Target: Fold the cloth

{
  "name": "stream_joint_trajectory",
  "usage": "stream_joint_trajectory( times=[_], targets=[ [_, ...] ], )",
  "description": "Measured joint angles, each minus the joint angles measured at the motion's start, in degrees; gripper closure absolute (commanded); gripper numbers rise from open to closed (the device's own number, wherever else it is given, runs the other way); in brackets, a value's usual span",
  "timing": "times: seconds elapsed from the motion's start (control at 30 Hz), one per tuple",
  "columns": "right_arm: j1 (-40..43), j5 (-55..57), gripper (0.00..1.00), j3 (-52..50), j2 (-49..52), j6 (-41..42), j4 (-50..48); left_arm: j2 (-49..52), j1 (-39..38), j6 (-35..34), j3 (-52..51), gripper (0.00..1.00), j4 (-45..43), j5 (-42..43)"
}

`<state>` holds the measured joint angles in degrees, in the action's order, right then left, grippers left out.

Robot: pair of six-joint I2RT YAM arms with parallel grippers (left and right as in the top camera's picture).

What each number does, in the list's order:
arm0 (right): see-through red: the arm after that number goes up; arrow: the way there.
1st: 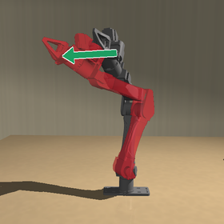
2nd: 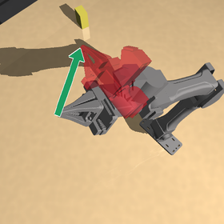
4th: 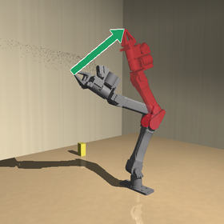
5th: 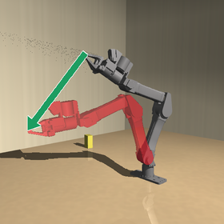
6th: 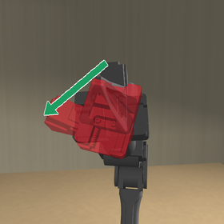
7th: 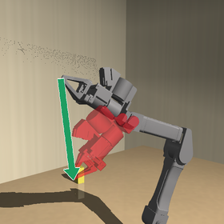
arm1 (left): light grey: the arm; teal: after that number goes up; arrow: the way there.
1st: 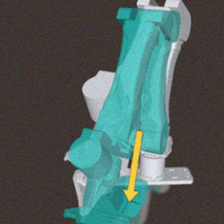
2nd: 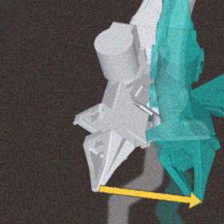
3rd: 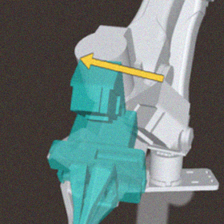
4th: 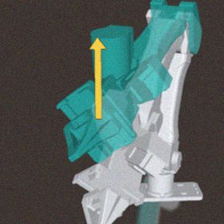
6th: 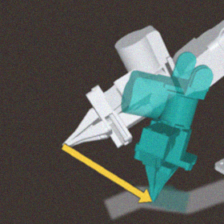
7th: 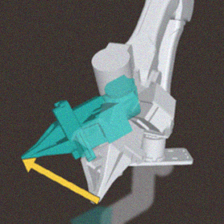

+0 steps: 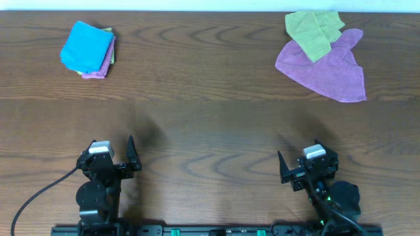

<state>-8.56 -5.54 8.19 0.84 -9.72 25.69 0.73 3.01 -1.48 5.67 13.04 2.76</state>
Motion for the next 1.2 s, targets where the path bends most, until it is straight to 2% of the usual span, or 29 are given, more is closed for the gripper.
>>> stream_joint_trajectory(
  times=[0.57,0.67,0.87,0.97,1.1,1.2],
  targets=[
    [0.0,0.2,0.01,0.0,0.0,0.1,-0.3,0.0,0.0,0.0,0.0,0.05,0.0,0.0],
    [0.0,0.2,0.01,-0.2,0.0,4.2,-2.5,0.0,0.0,0.0,0.0,0.05,0.0,0.0],
    [0.0,-1.1,0.01,-0.7,0.0,13.4,-18.0,0.0,0.0,0.0,0.0,0.05,0.0,0.0],
    [0.2,-1.0,0.01,-0.7,1.5,19.1,-20.8,0.0,0.0,0.0,0.0,0.05,0.0,0.0],
    [0.9,-1.0,0.01,-0.5,8.2,25.6,-23.4,0.0,0.0,0.0,0.0,0.04,0.0,0.0],
    [1.2,-1.0,0.01,2.5,17.7,28.0,-23.3,0.0,0.0,0.0,0.0,0.05,-0.1,-0.1]
  ],
)
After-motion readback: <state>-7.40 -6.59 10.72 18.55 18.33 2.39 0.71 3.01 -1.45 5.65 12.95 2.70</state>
